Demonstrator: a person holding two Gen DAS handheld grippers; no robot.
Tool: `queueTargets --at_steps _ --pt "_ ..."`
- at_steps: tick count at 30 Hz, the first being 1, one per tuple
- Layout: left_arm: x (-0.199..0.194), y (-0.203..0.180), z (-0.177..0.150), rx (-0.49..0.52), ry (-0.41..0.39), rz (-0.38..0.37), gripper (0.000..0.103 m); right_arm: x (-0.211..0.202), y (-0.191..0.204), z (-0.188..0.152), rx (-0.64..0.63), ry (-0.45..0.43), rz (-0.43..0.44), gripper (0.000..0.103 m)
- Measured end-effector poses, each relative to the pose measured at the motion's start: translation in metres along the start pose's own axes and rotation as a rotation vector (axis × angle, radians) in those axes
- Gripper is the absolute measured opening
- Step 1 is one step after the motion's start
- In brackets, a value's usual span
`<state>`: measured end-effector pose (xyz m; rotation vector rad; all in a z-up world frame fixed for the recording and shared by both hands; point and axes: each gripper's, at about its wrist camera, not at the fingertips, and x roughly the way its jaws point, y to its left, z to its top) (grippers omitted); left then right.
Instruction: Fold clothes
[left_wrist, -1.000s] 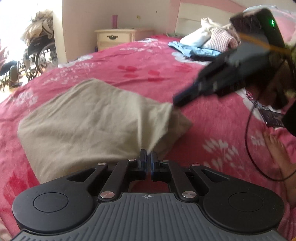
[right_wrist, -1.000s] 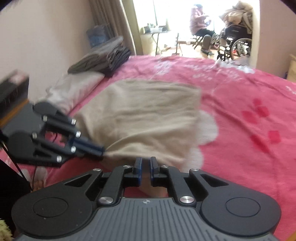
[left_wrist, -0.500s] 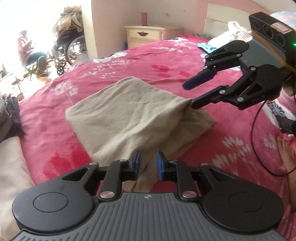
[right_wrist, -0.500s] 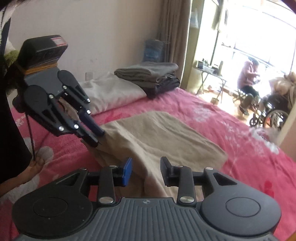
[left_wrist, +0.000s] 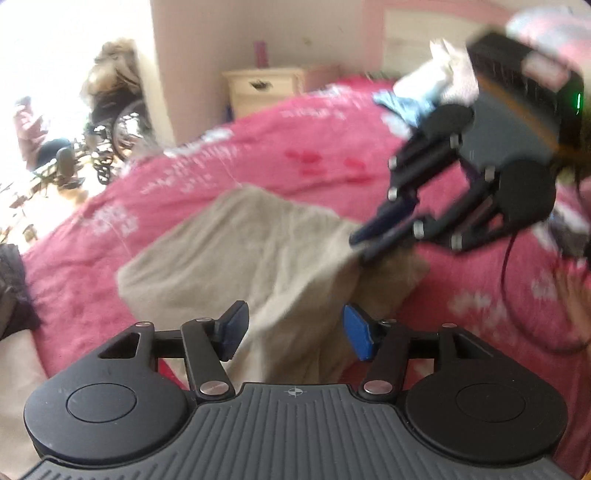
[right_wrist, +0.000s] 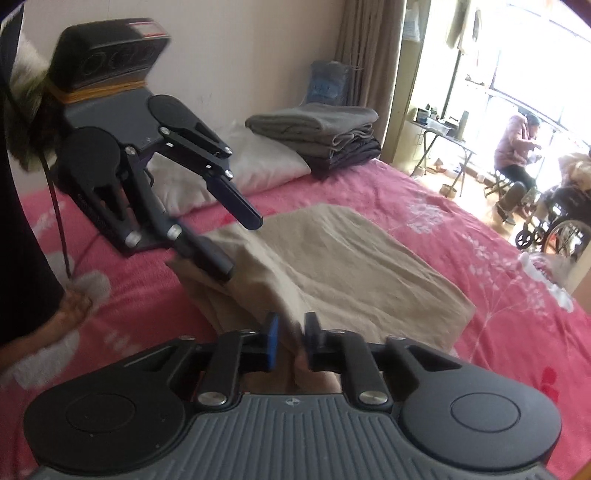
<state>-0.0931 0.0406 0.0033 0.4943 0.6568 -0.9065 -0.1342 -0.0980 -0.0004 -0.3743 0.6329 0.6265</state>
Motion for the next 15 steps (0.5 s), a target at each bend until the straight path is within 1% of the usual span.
queueTargets --at_steps 1,2,4,5,6,8,9,11,14,15 --pt "0.007 -0.001 -0.002 0.013 0.023 0.026 0.049 0.001 0.000 -0.001 0.002 0.003 -0.008 0.002" --pt "0.011 -0.001 -0.004 0.010 0.035 0.043 0.041 0.002 -0.001 -0.001 0.006 0.004 -0.017 0.002" --pt "0.007 0.006 -0.004 -0.058 0.012 0.035 0.036 -0.001 -0.004 -0.001 0.033 0.001 -0.028 0.000" --pt "0.004 0.010 -0.004 -0.091 -0.004 0.035 0.027 -0.002 -0.005 -0.002 0.045 0.000 -0.032 0.000" --pt "0.000 0.013 -0.004 -0.115 -0.019 0.039 0.025 -0.002 -0.005 -0.003 0.046 -0.002 -0.043 0.000" --pt "-0.004 0.015 -0.005 -0.128 -0.031 0.040 0.015 -0.003 -0.005 -0.004 0.045 -0.001 -0.044 0.000" --pt "-0.005 0.014 -0.006 -0.116 -0.031 0.043 0.013 -0.003 -0.004 -0.005 0.046 0.000 -0.035 0.000" --pt "-0.005 0.006 -0.009 -0.064 -0.029 0.057 0.009 -0.004 -0.005 -0.005 0.048 0.006 0.009 0.000" --pt "-0.008 -0.002 -0.012 -0.002 -0.045 0.086 0.007 -0.013 -0.013 -0.003 0.085 -0.012 0.043 0.004" --pt "-0.008 -0.005 -0.014 0.017 -0.051 0.095 0.007 -0.016 -0.017 -0.001 0.111 -0.023 0.052 0.010"
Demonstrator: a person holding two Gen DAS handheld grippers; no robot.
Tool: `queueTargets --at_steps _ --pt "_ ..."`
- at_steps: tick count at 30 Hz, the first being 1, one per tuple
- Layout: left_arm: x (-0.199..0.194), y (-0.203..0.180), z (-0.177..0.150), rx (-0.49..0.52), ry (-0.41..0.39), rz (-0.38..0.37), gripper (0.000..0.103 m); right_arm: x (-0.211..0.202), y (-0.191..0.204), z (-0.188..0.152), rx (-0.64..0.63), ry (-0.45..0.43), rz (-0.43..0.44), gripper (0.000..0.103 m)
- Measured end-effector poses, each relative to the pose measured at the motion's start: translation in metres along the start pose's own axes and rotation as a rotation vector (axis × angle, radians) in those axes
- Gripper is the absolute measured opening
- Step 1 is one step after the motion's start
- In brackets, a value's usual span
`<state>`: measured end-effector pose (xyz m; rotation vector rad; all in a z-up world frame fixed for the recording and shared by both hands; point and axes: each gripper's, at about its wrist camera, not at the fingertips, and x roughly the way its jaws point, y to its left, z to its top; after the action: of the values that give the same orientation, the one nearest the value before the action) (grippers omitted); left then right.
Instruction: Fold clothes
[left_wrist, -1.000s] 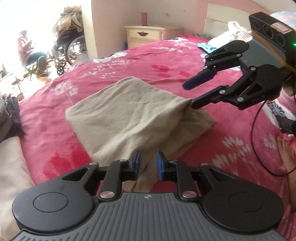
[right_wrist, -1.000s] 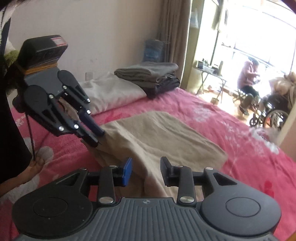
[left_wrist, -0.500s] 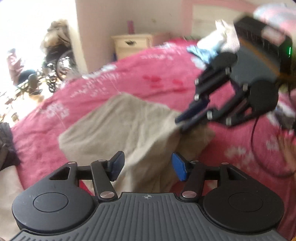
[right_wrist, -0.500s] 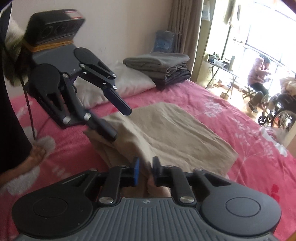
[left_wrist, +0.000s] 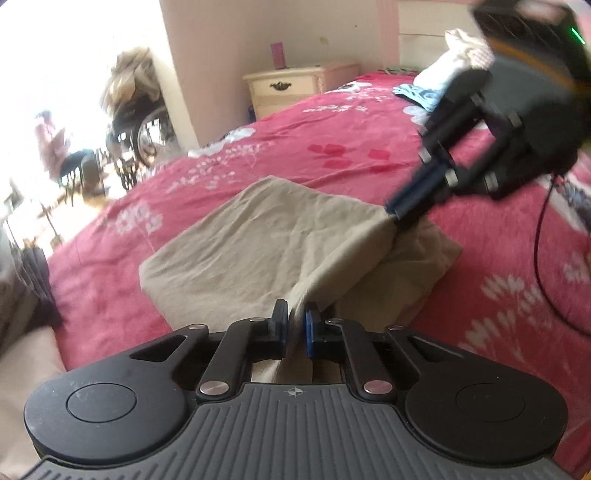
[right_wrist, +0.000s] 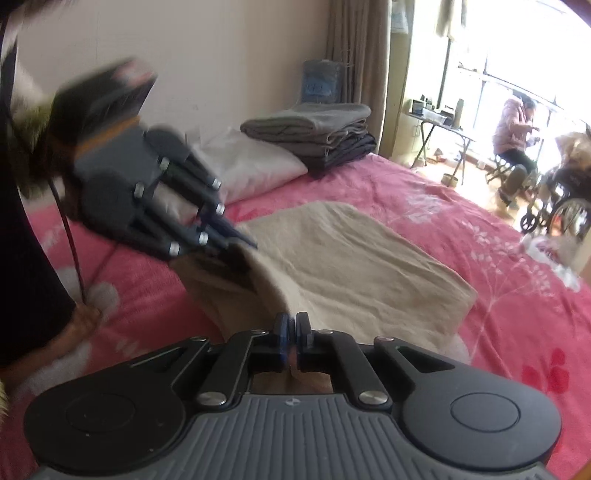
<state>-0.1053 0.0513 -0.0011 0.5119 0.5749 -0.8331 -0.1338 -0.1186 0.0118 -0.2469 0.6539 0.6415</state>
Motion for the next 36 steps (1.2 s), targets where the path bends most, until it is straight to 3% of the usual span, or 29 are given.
queueTargets --at_steps 3,7,11,19,29,33,36 --pt "-0.002 -0.005 -0.003 0.058 -0.021 0.021 0.007 -0.007 -0.019 0.008 0.109 -0.041 0.014 0.026" --pt "-0.001 -0.012 -0.006 0.141 -0.045 0.050 0.006 -0.001 -0.036 0.021 0.197 -0.053 0.023 0.027" --pt "0.000 -0.017 -0.010 0.215 -0.065 0.069 0.006 0.024 -0.042 0.030 0.252 0.016 0.095 0.028" --pt "0.004 -0.014 -0.010 0.214 -0.072 0.061 0.006 0.064 -0.039 0.024 0.284 0.198 0.177 0.034" --pt "0.004 -0.006 -0.004 0.128 -0.063 0.037 0.007 0.067 -0.036 0.023 0.236 0.217 0.194 0.036" --pt "0.004 -0.001 -0.004 0.084 -0.048 0.016 0.007 0.070 -0.020 0.023 0.105 0.230 0.147 0.021" --pt "0.002 0.008 -0.002 0.022 -0.016 -0.041 0.008 0.071 -0.015 0.024 0.062 0.225 0.098 0.009"
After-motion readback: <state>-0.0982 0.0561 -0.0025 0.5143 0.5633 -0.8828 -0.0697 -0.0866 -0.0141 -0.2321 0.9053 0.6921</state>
